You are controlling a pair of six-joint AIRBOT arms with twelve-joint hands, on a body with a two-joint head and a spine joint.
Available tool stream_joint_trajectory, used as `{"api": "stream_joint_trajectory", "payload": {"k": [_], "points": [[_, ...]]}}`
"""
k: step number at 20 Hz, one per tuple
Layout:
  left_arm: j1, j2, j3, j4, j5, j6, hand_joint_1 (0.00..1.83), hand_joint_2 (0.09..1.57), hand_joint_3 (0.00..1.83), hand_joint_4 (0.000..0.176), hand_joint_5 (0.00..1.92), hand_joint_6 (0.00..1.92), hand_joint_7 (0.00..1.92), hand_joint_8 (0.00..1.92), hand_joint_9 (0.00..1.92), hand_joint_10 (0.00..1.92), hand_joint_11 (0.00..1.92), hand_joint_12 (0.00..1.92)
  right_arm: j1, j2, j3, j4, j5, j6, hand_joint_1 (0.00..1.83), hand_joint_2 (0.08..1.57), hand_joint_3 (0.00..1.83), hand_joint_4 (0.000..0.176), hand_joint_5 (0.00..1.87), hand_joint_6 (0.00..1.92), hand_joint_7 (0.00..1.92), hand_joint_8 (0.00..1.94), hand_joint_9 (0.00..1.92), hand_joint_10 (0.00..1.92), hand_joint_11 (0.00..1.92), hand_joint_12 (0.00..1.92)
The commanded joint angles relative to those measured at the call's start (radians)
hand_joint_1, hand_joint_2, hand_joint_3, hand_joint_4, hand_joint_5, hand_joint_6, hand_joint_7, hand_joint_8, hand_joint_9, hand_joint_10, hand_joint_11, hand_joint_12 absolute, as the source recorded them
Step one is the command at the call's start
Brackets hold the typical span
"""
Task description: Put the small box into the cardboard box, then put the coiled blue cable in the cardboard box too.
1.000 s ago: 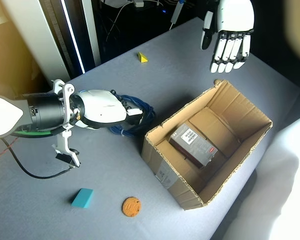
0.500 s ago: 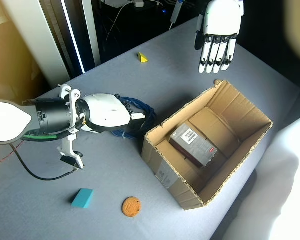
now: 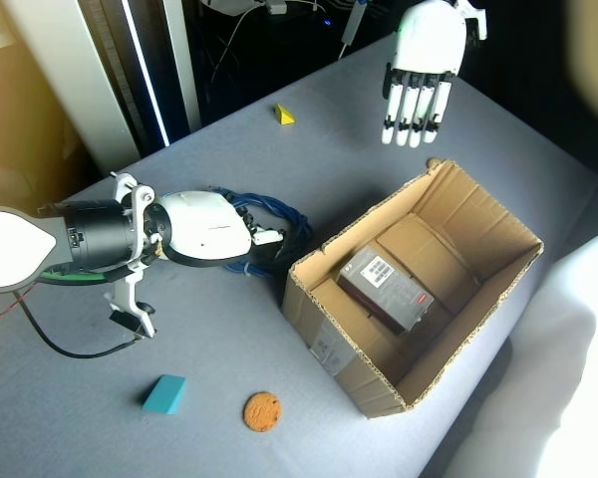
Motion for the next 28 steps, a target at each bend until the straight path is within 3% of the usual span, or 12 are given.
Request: {"api": "stream_joint_trajectory", "payload": {"k": [1,3,9,11,12,13,14,15,16,17,21,28], "points": [[-0.023,0.007,0.005,-0.007,-0.013,-0.024,0.97,1.13,0.0,0.0,0.56,0.01,0.61,0.01,0.53,0.01,0.02,1.05,-0.005,0.008,0.0,0.036,0.064,0.016,1.05,1.07,0.0,0.0,0.66,0.0,0.69,0.04,0.36,0.63,0.0,1.23],[-0.042,0.007,0.007,0.021,-0.027,-0.085,0.97,1.13,0.0,0.0,0.56,0.01,0.61,0.01,0.53,0.01,0.02,1.05,-0.006,0.008,0.0,0.036,0.065,0.028,1.05,1.07,0.0,0.0,0.66,0.0,0.69,0.04,0.36,0.63,0.0,1.23],[-0.064,0.006,-0.001,0.026,-0.069,-0.12,0.93,1.15,0.0,0.0,0.56,0.0,0.6,0.0,0.53,0.01,0.01,1.06,-0.01,0.008,0.0,0.036,0.073,0.032,1.07,1.06,0.01,0.0,0.72,0.01,0.72,0.05,0.4,0.61,0.01,1.34],[-0.069,0.006,-0.004,0.027,-0.072,-0.129,0.95,1.14,0.0,0.0,0.55,0.0,0.61,0.01,0.54,0.01,0.0,1.05,-0.01,0.008,0.0,0.036,0.074,0.032,1.12,1.09,0.01,0.0,0.78,0.02,0.77,0.07,0.46,0.62,0.13,1.29],[-0.072,0.005,-0.005,0.027,-0.074,-0.148,0.95,1.14,0.0,0.0,0.57,0.01,0.62,0.01,0.56,0.02,0.04,1.06,-0.01,0.008,0.0,0.036,0.074,0.032,1.17,1.11,0.0,0.0,0.85,0.03,0.86,0.1,0.59,0.64,0.28,1.28],[-0.073,0.005,-0.007,0.027,-0.074,-0.158,0.95,1.14,0.0,0.0,0.57,0.01,0.62,0.01,0.56,0.02,0.04,1.06,-0.01,0.008,0.0,0.036,0.074,0.032,1.17,1.11,0.0,0.0,0.85,0.03,0.86,0.1,0.59,0.64,0.28,1.28],[-0.072,0.005,-0.01,0.029,-0.074,-0.158,0.97,1.13,0.0,0.0,0.57,0.01,0.62,0.01,0.56,0.02,0.03,1.06,-0.01,0.008,0.0,0.036,0.074,0.032,1.19,1.15,0.0,0.0,0.86,0.86,0.89,0.98,0.66,0.63,0.31,1.33],[-0.072,0.005,-0.012,0.039,-0.075,-0.165,1.0,1.12,0.0,0.0,0.57,0.0,0.62,0.0,0.55,0.01,0.01,1.08,-0.01,0.008,0.0,0.036,0.074,0.032,1.18,1.18,0.0,0.0,0.82,1.11,0.86,1.21,0.7,0.64,0.34,1.39],[-0.071,0.005,-0.011,0.048,-0.075,-0.176,0.98,1.12,0.0,0.0,0.58,0.0,0.63,0.01,0.57,0.02,0.04,1.07,-0.01,0.008,0.0,0.036,0.074,0.032,1.18,1.19,0.0,0.008,0.82,1.14,0.85,1.26,0.71,0.68,0.36,1.4],[-0.072,0.005,-0.011,0.05,-0.075,-0.189,0.95,1.14,0.0,0.0,0.59,0.0,0.66,0.01,0.6,0.02,0.07,1.04,-0.01,0.008,0.0,0.036,0.074,0.032,1.32,1.17,0.0,0.0,0.81,1.16,0.88,1.14,0.77,1.27,0.5,1.36],[-0.08,0.008,-0.027,0.075,-0.092,-0.204,0.95,1.14,0.0,0.0,0.58,0.0,0.67,0.01,0.61,0.02,0.08,1.05,-0.01,0.009,0.0,0.036,0.074,0.032,1.36,1.17,0.0,0.0,0.82,1.12,0.88,1.14,0.82,1.38,0.63,1.36],[-0.075,0.008,-0.061,0.065,-0.155,-0.258,0.94,1.14,0.0,0.0,0.61,0.01,0.68,0.01,0.62,0.02,0.08,1.06,0.021,0.014,0.0,0.036,0.117,0.075,1.35,1.2,0.0,0.0,0.75,1.23,0.82,1.2,0.79,1.43,0.63,1.46]]}}
